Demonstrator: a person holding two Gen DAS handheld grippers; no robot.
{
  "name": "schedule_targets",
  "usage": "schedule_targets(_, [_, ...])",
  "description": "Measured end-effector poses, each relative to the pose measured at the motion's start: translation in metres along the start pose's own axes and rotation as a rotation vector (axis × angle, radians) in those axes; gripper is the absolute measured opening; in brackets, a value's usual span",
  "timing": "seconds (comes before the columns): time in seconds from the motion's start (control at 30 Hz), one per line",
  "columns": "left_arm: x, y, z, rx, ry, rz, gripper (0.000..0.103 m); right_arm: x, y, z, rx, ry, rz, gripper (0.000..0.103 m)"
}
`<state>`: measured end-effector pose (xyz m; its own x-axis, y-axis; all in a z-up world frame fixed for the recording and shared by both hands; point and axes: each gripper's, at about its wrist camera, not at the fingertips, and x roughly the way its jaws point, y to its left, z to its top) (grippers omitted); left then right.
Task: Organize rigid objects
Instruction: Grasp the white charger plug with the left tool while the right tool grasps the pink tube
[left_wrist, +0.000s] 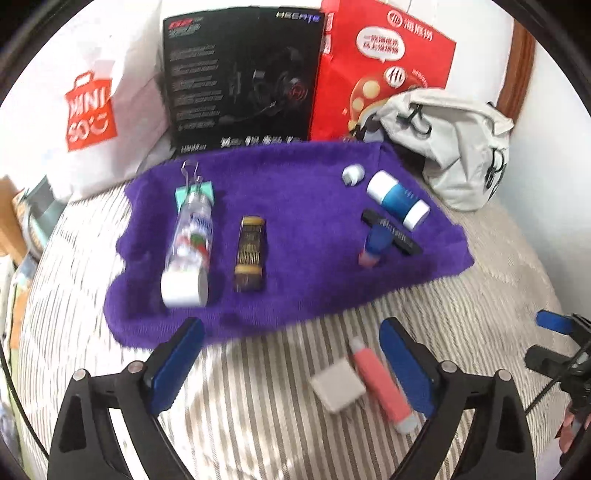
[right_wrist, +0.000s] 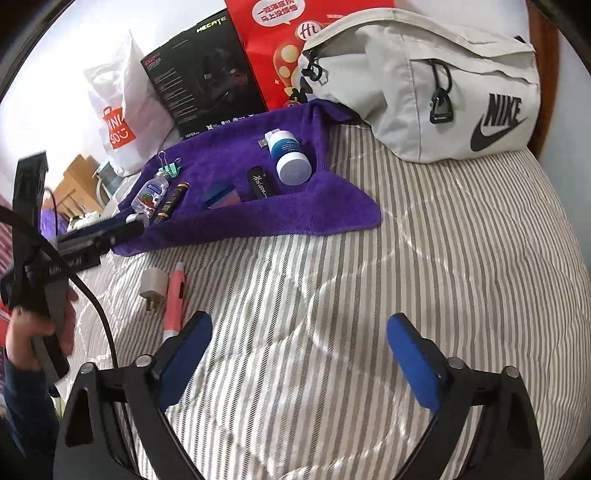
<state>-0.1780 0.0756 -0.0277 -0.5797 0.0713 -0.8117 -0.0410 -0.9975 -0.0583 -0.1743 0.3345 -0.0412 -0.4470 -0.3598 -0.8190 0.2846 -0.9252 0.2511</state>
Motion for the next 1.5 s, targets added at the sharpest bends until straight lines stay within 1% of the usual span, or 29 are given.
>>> schedule_targets(0.03, [0.002,-0.002,-0.006,-0.011,0.006,-0.003,0.096,-0.002,0.001,-0.003,0.007,-0.006,-0.01,0.103])
schedule_targets(0.13, [0.007,-0.004,-0.019,-0.035,0.022,0.003,0.096,-0.01,0.001,-0.011,0.027,-0.014,-0.011,0.103])
schedule_targets(0.2, [0.012,-0.005,-0.025,-0.055,0.032,0.023,0.096,-0.017,0.003,-0.017,0.024,-0.015,0.007,0.103])
schedule_targets(0.3, [0.022,-0.004,-0.033,-0.079,0.066,0.052,0.096,-0.024,0.006,-0.025,0.009,-0.01,0.003,0.103])
schedule_targets(0.4, [0.027,-0.002,-0.042,-0.076,0.078,0.091,0.097,-0.027,0.007,-0.036,-0.011,0.007,0.005,0.103])
schedule_targets(0.47, [0.023,0.004,-0.046,-0.094,0.067,0.111,0.097,-0.026,0.006,-0.04,-0.013,0.019,0.004,0.103])
schedule_targets(0.57, [0.022,0.008,-0.047,-0.1,0.056,0.1,0.096,-0.022,0.006,-0.047,-0.014,0.041,0.016,0.103])
schedule_targets(0.63, [0.025,0.006,-0.047,-0.077,0.041,0.079,0.095,-0.02,0.007,-0.05,-0.015,0.037,0.023,0.103])
schedule_targets(0.67, [0.026,0.004,-0.046,-0.063,0.042,0.078,0.093,-0.017,0.008,-0.051,-0.013,0.044,0.029,0.103])
schedule_targets(0.7, [0.027,0.002,-0.046,-0.049,0.041,0.078,0.082,-0.015,0.009,-0.052,-0.013,0.051,0.033,0.103])
schedule_targets(0.77, [0.027,-0.002,-0.046,-0.013,0.025,0.088,0.071,-0.011,0.012,-0.053,-0.027,0.055,0.025,0.103])
schedule_targets(0.8, [0.026,-0.004,-0.046,-0.003,0.02,0.076,0.063,-0.01,0.015,-0.053,-0.04,0.057,0.016,0.103])
schedule_targets(0.83, [0.025,-0.006,-0.046,0.013,0.014,0.064,0.06,-0.008,0.016,-0.054,-0.044,0.059,0.014,0.103])
schedule_targets(0.9, [0.025,-0.009,-0.047,0.033,0.006,0.051,0.048,-0.005,0.017,-0.054,-0.04,0.066,0.022,0.103])
schedule_targets(0.93, [0.025,-0.011,-0.048,0.045,0.001,0.045,0.045,-0.003,0.017,-0.054,-0.036,0.071,0.027,0.103])
schedule_targets(0.97, [0.025,-0.012,-0.049,0.055,-0.006,0.032,0.039,0.0,0.017,-0.055,-0.031,0.076,0.024,0.103])
schedule_targets(1.0, [0.025,-0.012,-0.05,0.06,-0.012,0.02,0.037,0.002,0.017,-0.055,-0.028,0.081,0.02,0.103])
schedule_targets(1.07, [0.026,-0.013,-0.051,0.066,-0.02,0.009,0.034,0.006,0.019,-0.055,-0.027,0.092,0.02,0.103])
schedule_targets(1.1, [0.026,-0.014,-0.052,0.07,-0.025,-0.004,0.03,0.007,0.021,-0.055,-0.028,0.093,0.02,0.103])
schedule_targets(1.23, [0.026,-0.009,-0.054,0.065,-0.038,-0.047,0.03,0.012,0.028,-0.053,-0.041,0.1,0.012,0.103])
schedule_targets(1.33, [0.023,0.001,-0.053,0.05,-0.041,-0.024,0.03,0.015,0.036,-0.052,-0.056,0.09,0.008,0.103])
schedule_targets(1.5, [0.019,0.031,-0.058,0.019,-0.032,-0.009,0.03,0.027,0.059,-0.043,-0.102,0.049,0.047,0.103])
